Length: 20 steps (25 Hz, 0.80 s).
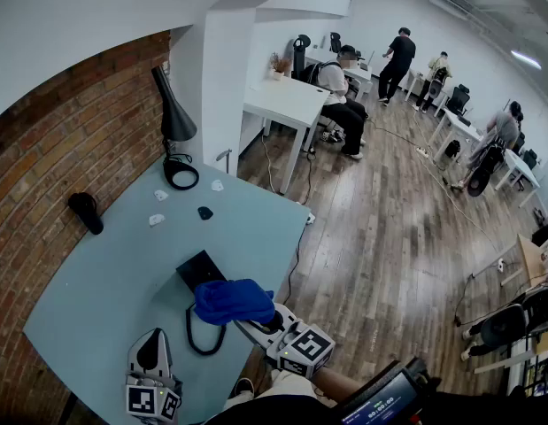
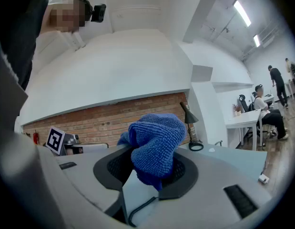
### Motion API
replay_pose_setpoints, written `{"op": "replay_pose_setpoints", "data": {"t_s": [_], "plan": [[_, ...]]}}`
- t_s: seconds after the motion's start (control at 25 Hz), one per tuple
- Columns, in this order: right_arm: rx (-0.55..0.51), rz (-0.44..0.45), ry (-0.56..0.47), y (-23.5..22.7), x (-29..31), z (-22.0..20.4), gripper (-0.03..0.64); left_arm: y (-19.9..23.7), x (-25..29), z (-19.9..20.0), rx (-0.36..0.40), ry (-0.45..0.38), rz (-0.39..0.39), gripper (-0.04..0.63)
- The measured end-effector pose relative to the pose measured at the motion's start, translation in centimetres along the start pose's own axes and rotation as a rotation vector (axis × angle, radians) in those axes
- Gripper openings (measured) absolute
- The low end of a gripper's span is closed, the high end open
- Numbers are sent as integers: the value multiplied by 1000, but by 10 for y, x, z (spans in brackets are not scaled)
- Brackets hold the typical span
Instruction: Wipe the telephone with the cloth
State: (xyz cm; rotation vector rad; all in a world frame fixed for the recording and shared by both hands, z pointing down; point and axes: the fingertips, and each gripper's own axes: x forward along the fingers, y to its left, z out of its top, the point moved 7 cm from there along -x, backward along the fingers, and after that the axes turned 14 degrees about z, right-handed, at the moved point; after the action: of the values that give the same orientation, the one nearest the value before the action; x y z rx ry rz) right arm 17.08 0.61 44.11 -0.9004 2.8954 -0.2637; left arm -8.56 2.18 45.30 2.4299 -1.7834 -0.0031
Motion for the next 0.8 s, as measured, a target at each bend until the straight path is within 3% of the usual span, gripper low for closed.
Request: {"op": "replay_pose_setpoints", "data": {"t_s": [0.8], "plan": [[-183, 17, 90, -51, 51, 15, 172, 12, 3, -21, -30, 32, 71, 5]]}}
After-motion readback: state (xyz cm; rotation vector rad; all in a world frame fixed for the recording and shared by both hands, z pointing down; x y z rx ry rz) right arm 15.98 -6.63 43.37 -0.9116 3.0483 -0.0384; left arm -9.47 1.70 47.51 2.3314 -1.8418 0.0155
